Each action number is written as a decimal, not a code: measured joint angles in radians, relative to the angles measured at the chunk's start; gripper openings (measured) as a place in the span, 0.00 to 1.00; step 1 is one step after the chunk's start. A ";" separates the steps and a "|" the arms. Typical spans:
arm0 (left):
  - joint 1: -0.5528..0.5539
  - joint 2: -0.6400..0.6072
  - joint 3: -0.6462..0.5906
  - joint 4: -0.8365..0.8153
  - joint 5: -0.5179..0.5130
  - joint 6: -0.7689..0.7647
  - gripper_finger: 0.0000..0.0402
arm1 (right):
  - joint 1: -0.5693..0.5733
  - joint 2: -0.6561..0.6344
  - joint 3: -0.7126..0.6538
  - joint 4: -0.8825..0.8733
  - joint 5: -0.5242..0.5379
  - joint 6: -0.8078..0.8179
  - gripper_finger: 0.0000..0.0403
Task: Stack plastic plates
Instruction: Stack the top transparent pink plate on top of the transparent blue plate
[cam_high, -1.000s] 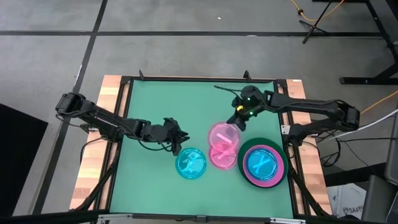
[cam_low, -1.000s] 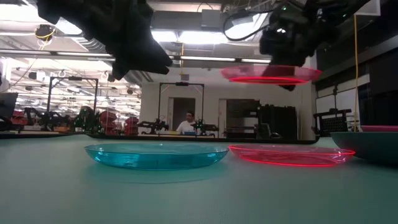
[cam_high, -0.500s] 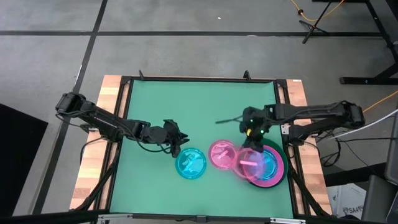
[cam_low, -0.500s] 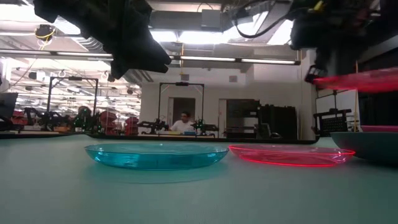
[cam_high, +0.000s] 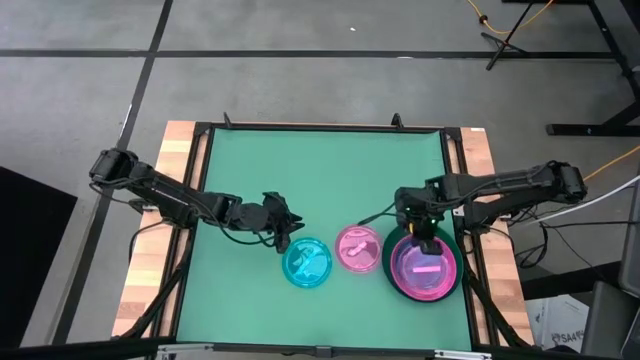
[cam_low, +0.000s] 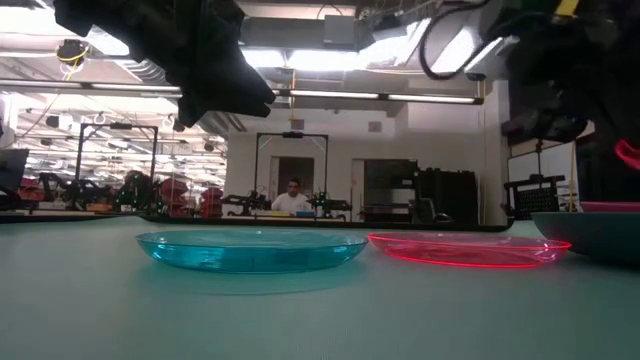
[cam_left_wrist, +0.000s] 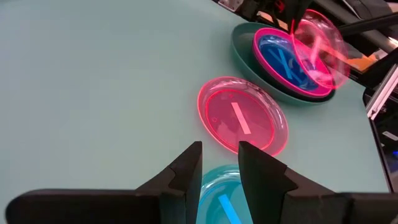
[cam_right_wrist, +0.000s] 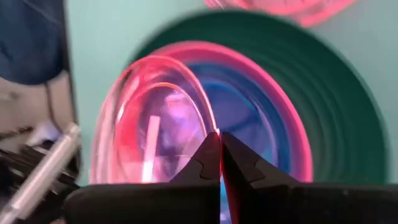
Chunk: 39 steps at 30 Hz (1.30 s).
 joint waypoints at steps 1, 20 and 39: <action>0.000 0.000 0.000 0.000 0.000 0.000 0.24 | 0.000 0.000 0.000 -0.022 0.017 -0.017 0.00; 0.000 0.000 0.000 0.000 0.000 0.000 0.24 | 0.000 0.000 0.000 -0.070 0.149 -0.047 0.00; 0.000 0.000 0.000 0.000 0.000 0.000 0.24 | 0.000 0.001 0.000 -0.001 0.172 -0.044 0.10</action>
